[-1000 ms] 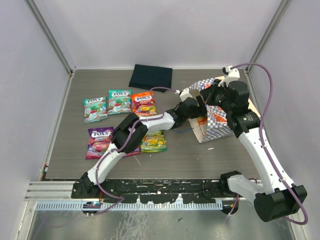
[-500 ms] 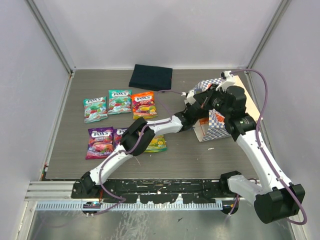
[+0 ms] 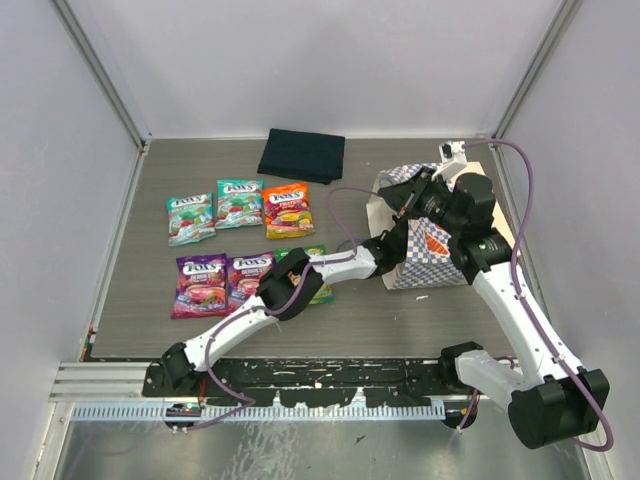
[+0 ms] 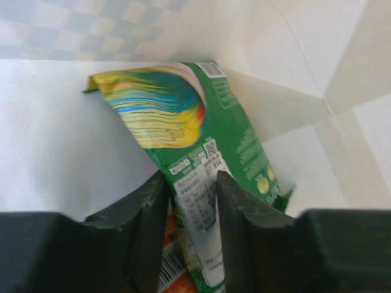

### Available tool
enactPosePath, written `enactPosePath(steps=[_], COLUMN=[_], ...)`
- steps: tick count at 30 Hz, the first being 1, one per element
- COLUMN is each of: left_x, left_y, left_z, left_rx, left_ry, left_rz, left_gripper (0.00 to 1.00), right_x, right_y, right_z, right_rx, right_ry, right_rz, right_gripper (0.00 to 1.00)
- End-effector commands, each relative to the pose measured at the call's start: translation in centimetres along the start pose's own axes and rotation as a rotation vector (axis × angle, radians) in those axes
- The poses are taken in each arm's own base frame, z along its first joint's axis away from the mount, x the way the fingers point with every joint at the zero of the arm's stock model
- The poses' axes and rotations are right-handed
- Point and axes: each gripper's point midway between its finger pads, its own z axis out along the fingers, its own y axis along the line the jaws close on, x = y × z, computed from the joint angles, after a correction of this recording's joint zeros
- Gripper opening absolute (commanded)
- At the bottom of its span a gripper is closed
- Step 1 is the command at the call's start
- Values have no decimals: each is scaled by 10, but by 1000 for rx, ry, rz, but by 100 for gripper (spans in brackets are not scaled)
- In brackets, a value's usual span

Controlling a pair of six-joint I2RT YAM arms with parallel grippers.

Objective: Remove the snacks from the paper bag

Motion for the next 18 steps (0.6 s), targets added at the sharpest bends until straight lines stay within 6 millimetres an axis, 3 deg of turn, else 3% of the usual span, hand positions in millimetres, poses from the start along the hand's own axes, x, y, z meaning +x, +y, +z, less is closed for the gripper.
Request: enactPosePath(steps=[1, 3, 4, 10, 18], left_x=[-27, -35, -44, -96, -161], left_y=[-31, -31, -34, -40, -44], left_z=[-5, -11, -16, -55, -112], left_rx=[104, 107, 111, 136, 196], left_ry=[-95, -108, -122, -233, -302], left_rz=[14, 33, 41, 129, 171], left_gripper=[29, 6, 0, 0, 0], right_x=[-25, -29, -31, -45, -55], right_y=[37, 35, 33, 13, -54], right_z=[-13, -14, -14, -20, -32], right_rx=[-120, -102, -92, -1, 210], right_ry=[-85, -99, -106, -150, -206], right_rz=[-48, -67, -76, -111, -87], right_gripper=[1, 1, 1, 1, 1])
